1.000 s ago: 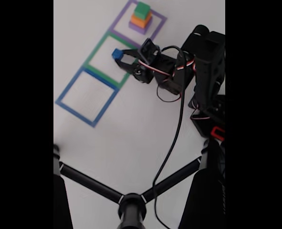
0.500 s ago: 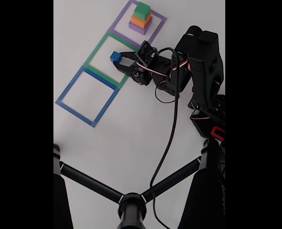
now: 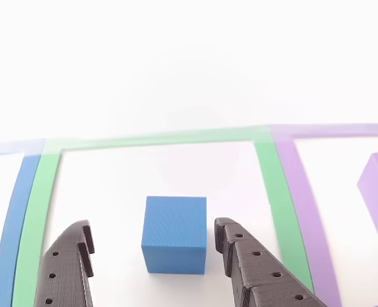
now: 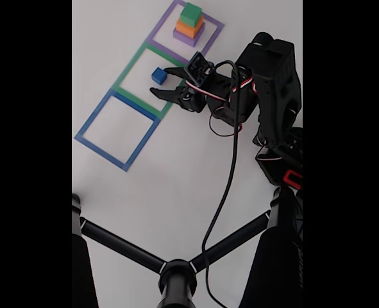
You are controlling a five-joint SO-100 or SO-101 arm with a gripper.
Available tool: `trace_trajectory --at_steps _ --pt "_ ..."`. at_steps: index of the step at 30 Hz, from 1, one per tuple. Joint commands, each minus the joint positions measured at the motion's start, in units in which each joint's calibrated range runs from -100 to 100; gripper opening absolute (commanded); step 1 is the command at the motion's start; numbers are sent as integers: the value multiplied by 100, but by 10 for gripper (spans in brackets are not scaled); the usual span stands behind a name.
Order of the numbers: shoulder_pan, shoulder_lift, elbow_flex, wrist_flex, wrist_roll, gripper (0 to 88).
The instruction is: Tower of hanoi
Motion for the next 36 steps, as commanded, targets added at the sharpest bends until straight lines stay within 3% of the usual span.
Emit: trace_trajectory --at_steps 1,5,11,16,23,30,36 --pt "-46 -1243 195 776 59 211" --pt "-36 -2955 404 2419 59 188" --pt "88 -5716 322 5788 59 24" --pt "223 -6927 -487 8330 59 6" --pt "539 -7614 -3069 12136 59 8" --pt "1018 -7622 -5260 14371 59 12" --pt "1517 -7662 -5905 14986 59 16"
